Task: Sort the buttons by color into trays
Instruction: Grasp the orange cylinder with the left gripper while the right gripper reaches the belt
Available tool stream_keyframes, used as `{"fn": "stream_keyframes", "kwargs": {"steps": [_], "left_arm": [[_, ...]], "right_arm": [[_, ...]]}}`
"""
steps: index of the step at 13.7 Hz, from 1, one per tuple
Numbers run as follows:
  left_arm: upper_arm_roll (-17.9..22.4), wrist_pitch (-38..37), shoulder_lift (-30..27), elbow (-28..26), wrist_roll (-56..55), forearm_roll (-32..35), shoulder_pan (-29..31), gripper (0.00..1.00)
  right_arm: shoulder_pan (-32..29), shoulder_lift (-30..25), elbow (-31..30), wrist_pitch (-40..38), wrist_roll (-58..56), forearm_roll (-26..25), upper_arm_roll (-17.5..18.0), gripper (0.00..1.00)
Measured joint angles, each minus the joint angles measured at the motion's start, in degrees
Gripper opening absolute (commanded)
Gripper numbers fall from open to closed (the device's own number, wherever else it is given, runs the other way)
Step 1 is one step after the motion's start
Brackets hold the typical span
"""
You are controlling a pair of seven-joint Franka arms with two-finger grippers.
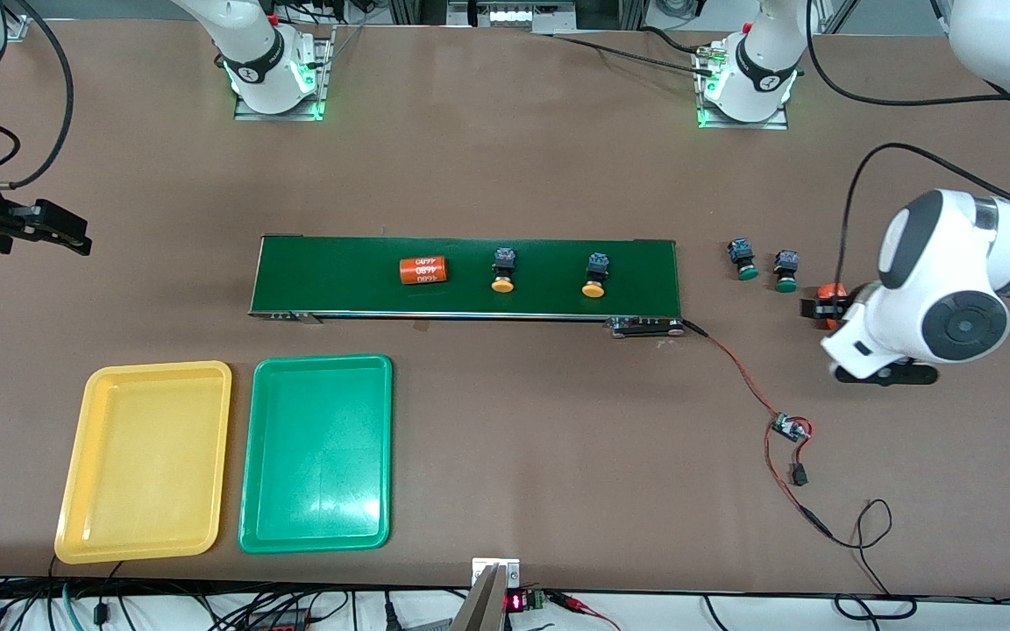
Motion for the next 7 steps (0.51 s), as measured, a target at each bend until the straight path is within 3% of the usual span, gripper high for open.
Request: {"fn": "stream_keyframes", "kwargs": {"steps": [2, 5, 7], "left_arm": [[5.3, 8.4, -3.0, -6.6, 0.8, -0.1, -1.8, 1.00], [14.2, 28.7, -10.4, -21.9, 7.0, -0.2, -5.3, 1.00], [17.7, 37.1, -13.1, -29.5, 10.0, -2.4, -5.5, 1.00]], "right_arm": [[0.0, 0.7, 0.0, 0.0, 0.0, 0.0, 0.0, 1.00], [0.2, 1.3, 0.0, 0.0, 0.0, 0.0, 0.1, 1.00], [0.5, 1.3, 0.0, 0.0, 0.0, 0.0, 0.3, 1.00]]}}
